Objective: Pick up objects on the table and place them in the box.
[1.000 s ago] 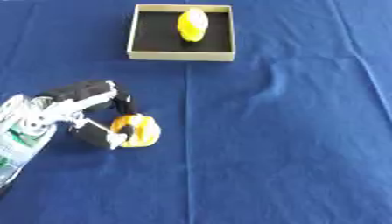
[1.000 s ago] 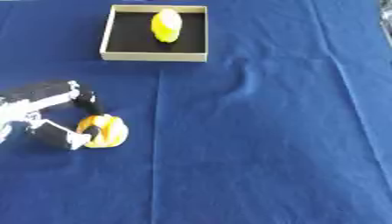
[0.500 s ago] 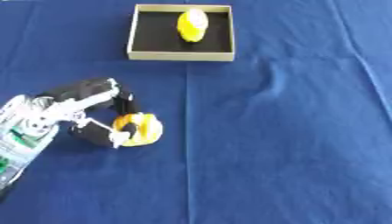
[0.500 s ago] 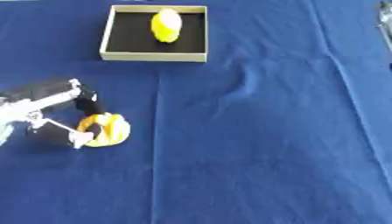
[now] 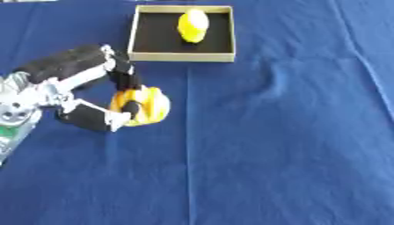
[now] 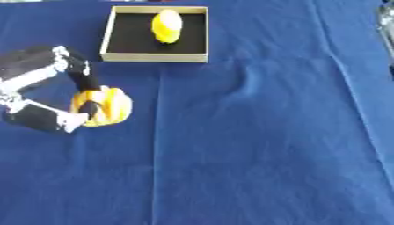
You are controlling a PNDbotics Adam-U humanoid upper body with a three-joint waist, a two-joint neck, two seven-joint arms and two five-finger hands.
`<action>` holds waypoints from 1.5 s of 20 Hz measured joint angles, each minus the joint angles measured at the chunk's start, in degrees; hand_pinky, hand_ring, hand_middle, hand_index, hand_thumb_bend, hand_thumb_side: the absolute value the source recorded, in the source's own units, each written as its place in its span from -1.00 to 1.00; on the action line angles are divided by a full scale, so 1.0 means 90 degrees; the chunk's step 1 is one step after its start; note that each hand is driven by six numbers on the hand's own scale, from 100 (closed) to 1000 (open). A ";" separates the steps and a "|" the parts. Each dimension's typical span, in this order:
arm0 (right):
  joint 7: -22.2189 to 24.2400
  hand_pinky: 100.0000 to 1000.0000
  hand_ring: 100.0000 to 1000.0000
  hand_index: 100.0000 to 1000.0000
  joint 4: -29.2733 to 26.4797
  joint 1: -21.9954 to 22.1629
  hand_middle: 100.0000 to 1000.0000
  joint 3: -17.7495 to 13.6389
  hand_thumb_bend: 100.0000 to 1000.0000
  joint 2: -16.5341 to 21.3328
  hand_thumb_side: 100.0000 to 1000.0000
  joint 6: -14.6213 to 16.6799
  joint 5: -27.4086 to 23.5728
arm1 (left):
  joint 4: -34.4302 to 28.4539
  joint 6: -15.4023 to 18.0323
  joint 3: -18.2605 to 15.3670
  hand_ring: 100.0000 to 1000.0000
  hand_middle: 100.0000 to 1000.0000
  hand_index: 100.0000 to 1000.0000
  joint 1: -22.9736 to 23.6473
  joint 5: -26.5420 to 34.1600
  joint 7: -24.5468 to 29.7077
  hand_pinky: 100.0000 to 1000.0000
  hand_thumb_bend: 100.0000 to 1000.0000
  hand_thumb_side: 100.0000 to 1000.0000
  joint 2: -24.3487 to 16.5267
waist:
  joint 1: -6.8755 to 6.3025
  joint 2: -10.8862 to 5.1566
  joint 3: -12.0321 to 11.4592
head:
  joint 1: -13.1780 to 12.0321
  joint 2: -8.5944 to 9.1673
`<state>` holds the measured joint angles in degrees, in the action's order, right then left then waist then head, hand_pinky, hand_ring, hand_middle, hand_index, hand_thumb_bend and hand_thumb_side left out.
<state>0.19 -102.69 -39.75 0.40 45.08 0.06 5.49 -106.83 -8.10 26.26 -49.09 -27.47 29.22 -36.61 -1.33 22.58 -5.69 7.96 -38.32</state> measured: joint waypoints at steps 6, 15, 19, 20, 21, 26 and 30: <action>0.0025 0.79 0.88 0.81 0.0002 -0.0005 0.72 0.0001 -1.00 -0.0003 0.36 0.0025 -0.0007 | 0.0229 0.0503 -0.0363 0.03 -0.15 -0.12 -0.0483 0.0344 -0.0487 0.28 -1.00 -1.00 -0.0190 | -0.0050 -0.0012 0.0066 | 0.0020 0.0001; 0.0012 0.79 0.88 0.81 -0.0166 -0.0175 0.72 0.0003 -1.00 -0.0086 0.33 0.0074 -0.0095 | 0.3096 0.1474 -0.0954 0.04 -0.14 -0.12 -0.1439 -0.0143 -0.1528 0.28 -1.00 -1.00 0.0470 | -0.0080 0.0017 0.0436 | -0.0196 0.0017; 0.0004 0.79 0.88 0.80 -0.0252 -0.0233 0.71 0.0002 -1.00 -0.0135 0.32 0.0079 -0.0118 | 0.4121 0.1916 -0.1215 0.04 -0.14 -0.11 -0.1710 -0.0733 -0.1940 0.28 -1.00 -1.00 0.0843 | -0.0084 0.0089 0.0609 | -0.0325 0.0042; 0.0002 0.79 0.88 0.80 -0.0275 -0.0254 0.71 0.0002 -1.00 -0.0153 0.31 0.0080 -0.0121 | 0.4353 0.2007 -0.1284 0.04 -0.14 -0.11 -0.1757 -0.0884 -0.2030 0.28 -1.00 -1.00 0.0939 | -0.0083 0.0099 0.0648 | -0.0362 0.0051; 0.0001 0.79 0.88 0.80 -0.0288 -0.0286 0.71 0.0001 -1.00 -0.0170 0.31 0.0081 -0.0126 | 0.4579 0.2089 -0.1359 0.04 -0.13 -0.11 -0.1799 -0.1034 -0.2116 0.28 -1.00 -1.00 0.1028 | -0.0080 0.0115 0.0684 | -0.0399 0.0069; -0.0042 0.79 0.87 0.80 -0.0401 -0.0412 0.71 -0.0006 -1.00 -0.0259 0.26 0.0103 -0.0180 | 0.5541 0.2368 -0.1726 0.05 -0.13 -0.10 -0.1914 -0.1738 -0.2550 0.29 -1.00 -1.00 0.1410 | -0.0065 0.0173 0.0886 | -0.0596 0.0131; -0.0103 0.79 0.87 0.80 -0.0512 -0.0530 0.71 -0.0021 -1.00 -0.0336 0.27 0.0118 -0.0238 | 0.6142 0.2499 -0.2049 0.06 -0.12 -0.09 -0.1962 -0.2131 -0.2942 0.30 -1.00 -1.00 0.1608 | -0.0068 0.0235 0.1104 | -0.0762 0.0189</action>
<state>-0.74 -107.30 -44.52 0.21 42.05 1.12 3.35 -51.55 14.39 7.81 -66.74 -46.65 2.75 -22.14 -1.94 24.69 4.25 1.10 -36.62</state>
